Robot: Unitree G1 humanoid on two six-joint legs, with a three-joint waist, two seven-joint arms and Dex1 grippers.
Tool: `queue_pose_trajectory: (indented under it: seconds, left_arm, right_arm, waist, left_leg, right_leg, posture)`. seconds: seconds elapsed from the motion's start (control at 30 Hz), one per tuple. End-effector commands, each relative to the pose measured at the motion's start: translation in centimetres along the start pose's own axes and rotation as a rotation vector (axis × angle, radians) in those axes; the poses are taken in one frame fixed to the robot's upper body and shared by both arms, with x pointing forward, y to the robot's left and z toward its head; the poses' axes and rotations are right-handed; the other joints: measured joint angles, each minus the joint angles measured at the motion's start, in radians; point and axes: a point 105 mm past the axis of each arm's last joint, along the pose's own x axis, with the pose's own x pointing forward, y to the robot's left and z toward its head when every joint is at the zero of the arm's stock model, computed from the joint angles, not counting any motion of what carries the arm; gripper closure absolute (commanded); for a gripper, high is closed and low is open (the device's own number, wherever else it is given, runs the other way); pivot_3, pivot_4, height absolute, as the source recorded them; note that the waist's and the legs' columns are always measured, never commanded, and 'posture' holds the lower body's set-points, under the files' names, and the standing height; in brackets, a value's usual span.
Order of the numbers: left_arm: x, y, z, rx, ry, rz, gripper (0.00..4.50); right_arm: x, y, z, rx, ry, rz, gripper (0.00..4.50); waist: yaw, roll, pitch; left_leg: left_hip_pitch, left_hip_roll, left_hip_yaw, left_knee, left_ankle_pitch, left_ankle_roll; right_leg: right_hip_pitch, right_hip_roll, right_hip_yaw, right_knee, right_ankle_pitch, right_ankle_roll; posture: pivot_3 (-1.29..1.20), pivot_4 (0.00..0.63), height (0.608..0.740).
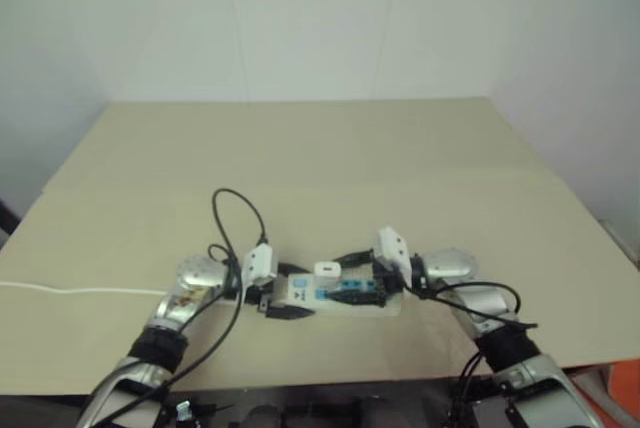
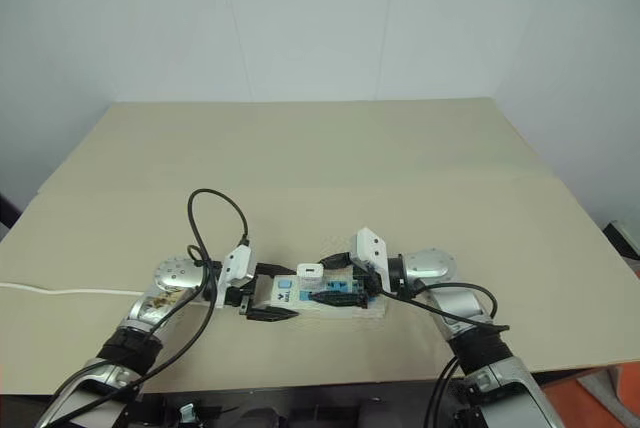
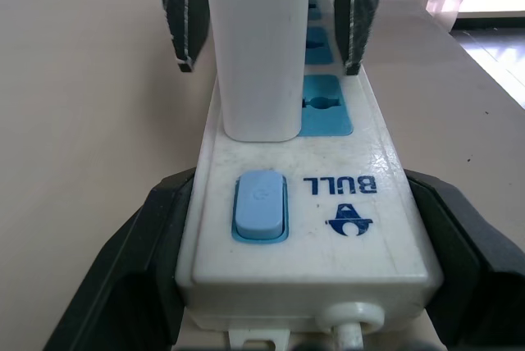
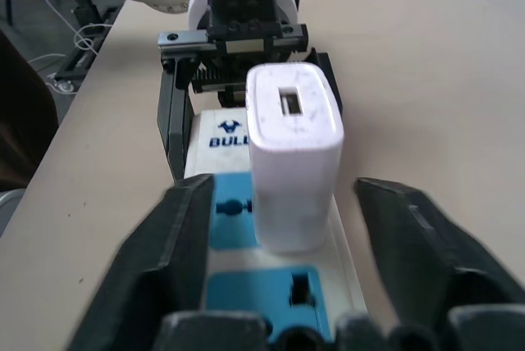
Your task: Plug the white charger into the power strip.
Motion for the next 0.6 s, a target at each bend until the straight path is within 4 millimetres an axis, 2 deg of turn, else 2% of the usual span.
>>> queue_pose_trajectory:
  seconds: [0.03, 0.1, 0.17, 0.37, 0.53, 0.6]
  left_arm:
    - [-0.7, 0.1, -0.6, -0.017, 0.028, 0.029, 1.21]
    - [-0.9, 0.4, -0.2, -0.035, 0.028, 0.046, 0.50]
    - [-1.3, 0.5, 0.6, -0.043, 0.009, 0.045, 0.03]
    - [-4.2, 0.2, 4.1, -0.045, -0.074, 0.087, 0.03]
    - [-6.1, -1.3, 5.6, -0.040, -0.089, 0.122, 0.03]
    - [-7.1, -1.9, 6.0, -0.046, -0.078, 0.126, 0.03]
  right_arm:
    - [-0.8, 0.7, -3.3, 0.108, 0.112, 0.000, 0.04]
    - [-1.2, 0.5, -3.1, 0.096, 0.106, -0.016, 0.00]
    - [-1.9, 0.0, -2.5, 0.078, 0.095, -0.043, 0.00]
    - [-6.6, -0.7, 1.4, -0.004, 0.064, -0.109, 0.00]
    - [-9.7, -0.6, 3.5, -0.052, 0.069, -0.167, 0.00]
    - [-11.0, -0.4, 4.2, -0.066, 0.076, -0.197, 0.00]
  waist:
    - [0.000, 0.000, 0.000]
    - [0.000, 0.000, 0.000]
    - [0.000, 0.000, 0.000]
    - [0.008, 0.000, 0.007]
    - [-0.005, 0.002, 0.010]
    - [-0.005, 0.002, 0.012]
  left_leg:
    - [0.000, 0.000, 0.000, 0.000, 0.000, 0.000]
    - [0.000, 0.000, 0.000, 0.000, 0.000, 0.000]
    - [0.000, 0.000, 0.000, 0.000, 0.000, 0.000]
    - [-0.006, -0.001, -0.001, 0.000, 0.000, 0.000]
    - [-0.018, 0.000, -0.002, 0.000, 0.000, 0.000]
    - [-0.018, 0.001, -0.001, 0.000, 0.000, 0.000]
  right_leg:
    - [0.000, 0.000, 0.000, 0.000, 0.000, 0.000]
    - [0.000, 0.000, 0.000, 0.000, 0.000, 0.000]
    - [0.000, 0.000, 0.000, 0.000, 0.000, 0.000]
    - [-0.005, -0.002, 0.000, -0.001, 0.000, 0.000]
    - [-0.022, -0.001, 0.004, 0.004, 0.000, 0.000]
    - [-0.022, 0.000, 0.003, 0.004, 0.000, -0.001]
  posture:
    - [0.00, 0.150, 0.740]
    - [0.00, 0.150, 0.740]
    - [0.00, 0.150, 0.740]
    - [0.00, 0.150, 0.740]
    - [0.00, 0.150, 0.740]
    - [0.00, 0.150, 0.740]
